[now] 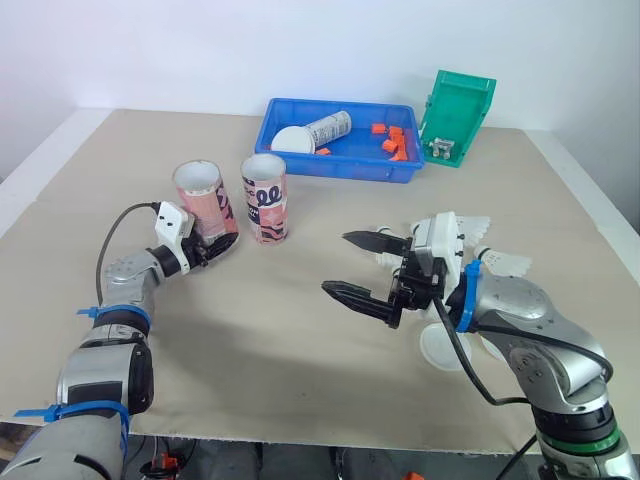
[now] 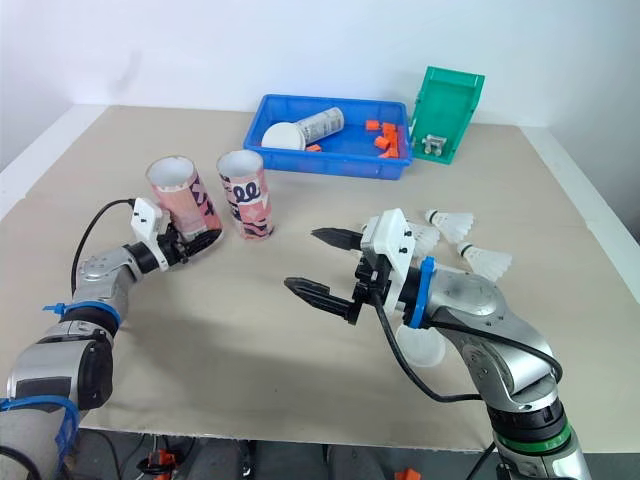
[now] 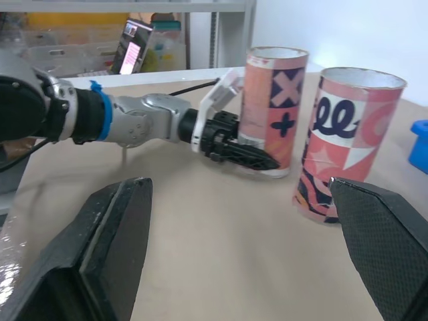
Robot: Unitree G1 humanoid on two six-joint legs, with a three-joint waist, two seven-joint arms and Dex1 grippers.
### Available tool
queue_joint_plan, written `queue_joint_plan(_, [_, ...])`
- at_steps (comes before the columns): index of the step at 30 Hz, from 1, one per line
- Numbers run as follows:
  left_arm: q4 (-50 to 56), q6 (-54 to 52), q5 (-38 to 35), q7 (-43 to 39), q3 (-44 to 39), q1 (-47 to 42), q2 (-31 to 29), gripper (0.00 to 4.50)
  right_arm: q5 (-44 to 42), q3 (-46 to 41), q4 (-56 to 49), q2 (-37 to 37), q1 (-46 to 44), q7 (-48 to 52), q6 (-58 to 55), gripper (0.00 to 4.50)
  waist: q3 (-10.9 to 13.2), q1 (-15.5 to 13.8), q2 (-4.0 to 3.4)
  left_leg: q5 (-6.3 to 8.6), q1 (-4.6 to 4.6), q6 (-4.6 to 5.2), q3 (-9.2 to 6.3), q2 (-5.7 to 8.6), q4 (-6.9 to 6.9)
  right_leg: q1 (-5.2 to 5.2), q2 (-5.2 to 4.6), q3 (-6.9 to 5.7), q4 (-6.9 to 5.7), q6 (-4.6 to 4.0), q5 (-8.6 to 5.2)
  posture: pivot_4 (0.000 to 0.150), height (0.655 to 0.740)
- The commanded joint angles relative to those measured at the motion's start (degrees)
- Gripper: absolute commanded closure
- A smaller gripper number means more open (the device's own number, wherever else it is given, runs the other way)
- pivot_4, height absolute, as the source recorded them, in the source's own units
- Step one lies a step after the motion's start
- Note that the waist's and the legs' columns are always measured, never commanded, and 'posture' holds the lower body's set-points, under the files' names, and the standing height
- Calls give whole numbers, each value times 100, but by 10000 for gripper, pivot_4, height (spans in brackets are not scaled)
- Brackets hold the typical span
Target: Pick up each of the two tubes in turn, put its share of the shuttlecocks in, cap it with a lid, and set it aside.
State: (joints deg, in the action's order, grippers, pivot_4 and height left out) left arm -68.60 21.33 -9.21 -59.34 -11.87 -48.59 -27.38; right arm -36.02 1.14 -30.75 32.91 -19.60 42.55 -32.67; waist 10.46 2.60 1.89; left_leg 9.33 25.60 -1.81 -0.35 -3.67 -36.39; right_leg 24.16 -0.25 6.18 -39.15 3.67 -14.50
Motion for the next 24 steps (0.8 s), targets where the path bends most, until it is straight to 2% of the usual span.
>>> queue_joint_plan(1, [390, -37, -164, -361, -58, 139, -169, 17098, 23, -149, -32, -67, -160, -60, 179, 0, 0, 2, 0, 0, 0, 0, 0, 0, 0, 0, 0, 0, 0, 0, 0, 1500, 7038])
queue_joint_plan(4, [869, -321, -398, -737, -103, 319, -222, 17098, 93, -87, 34, -105, -210, -55, 230, 0, 0, -1, 0, 0, 0, 0, 0, 0, 0, 0, 0, 0, 0, -1, 1, 1500, 7038])
queue_joint_plan(8, [2381, -1235, -771, -1469, 92, 1014, -336, 17098, 291, 12, 181, -97, -247, -28, 307, 0, 0, 2, 0, -1, 1, 0, 0, 0, -1, 0, -1, 1, 0, -1, 0, 1500, 7038])
queue_joint_plan(14, [4371, -2737, -947, -2066, 557, 1880, -1044, 17098, 233, -337, 377, 252, -173, 122, 152, 0, 1, 8, -2, -1, 0, 0, -1, -3, 2, 2, 0, 0, -2, -8, -3, 1500, 7038])
queue_joint_plan(19, [5303, -3384, -934, -2530, 880, 2100, -1780, 17098, -311, -1011, -138, 866, 613, 454, -176, 0, 1, -22, -1, -2, 3, 2, -3, -1, 0, -3, -9, -5, -1, -30, -26, 1500, 7038])
queue_joint_plan(24, [5568, -3098, -392, -2958, 1484, 2093, -2385, 17098, -733, -1579, -818, 1282, 1713, 550, -521, 0, 1, -14, -2, -1, -3, 3, 0, -2, 4, -3, -9, -7, -2, -36, -30, 1500, 7038])
